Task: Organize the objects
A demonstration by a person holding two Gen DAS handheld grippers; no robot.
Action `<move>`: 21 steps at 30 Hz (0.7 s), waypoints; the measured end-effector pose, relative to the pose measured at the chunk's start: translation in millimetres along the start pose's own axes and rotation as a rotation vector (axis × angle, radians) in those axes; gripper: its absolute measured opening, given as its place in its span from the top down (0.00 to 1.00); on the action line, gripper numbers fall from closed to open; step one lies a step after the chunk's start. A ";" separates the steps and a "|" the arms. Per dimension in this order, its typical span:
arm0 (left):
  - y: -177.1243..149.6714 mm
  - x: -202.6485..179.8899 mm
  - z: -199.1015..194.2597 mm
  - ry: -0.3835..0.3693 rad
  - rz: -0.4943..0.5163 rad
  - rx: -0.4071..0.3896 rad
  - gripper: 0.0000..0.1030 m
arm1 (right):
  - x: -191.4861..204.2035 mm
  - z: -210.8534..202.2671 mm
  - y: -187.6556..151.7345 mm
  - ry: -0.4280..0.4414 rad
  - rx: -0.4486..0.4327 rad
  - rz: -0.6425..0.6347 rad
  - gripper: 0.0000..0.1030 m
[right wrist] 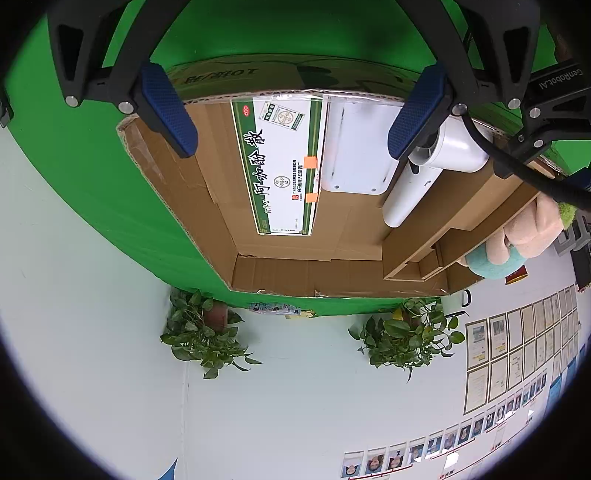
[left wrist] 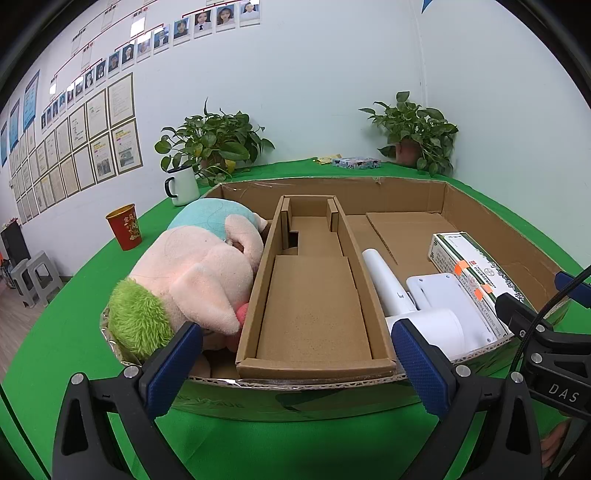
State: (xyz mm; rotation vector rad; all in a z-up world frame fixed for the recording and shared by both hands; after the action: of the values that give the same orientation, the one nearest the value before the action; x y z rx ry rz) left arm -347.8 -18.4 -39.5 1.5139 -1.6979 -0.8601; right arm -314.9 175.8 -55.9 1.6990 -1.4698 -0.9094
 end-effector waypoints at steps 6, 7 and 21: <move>0.1 -0.4 0.1 0.001 0.000 0.000 0.00 | -0.1 -0.8 -0.3 0.001 0.000 0.000 0.01; 0.2 -0.4 0.1 0.001 0.000 0.000 0.00 | -0.1 -1.0 -0.3 0.001 0.000 0.000 0.01; 0.0 -1.1 0.5 0.002 0.000 0.000 0.00 | 0.3 -1.7 -1.2 -0.001 0.001 -0.002 0.01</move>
State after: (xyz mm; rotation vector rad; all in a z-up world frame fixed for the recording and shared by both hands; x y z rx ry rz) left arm -348.1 -17.3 -39.8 1.5145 -1.6969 -0.8586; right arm -312.9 175.7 -56.2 1.7008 -1.4701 -0.9108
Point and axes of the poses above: each gripper's, at about its wrist camera, not at the fingertips, and z roughly the way its jaws point, x to its left, y to its top, the point moved 9 cm from there along z, roughly the way its jaws point, and after that the axes turned 1 degree about y, right-handed, at the moved point
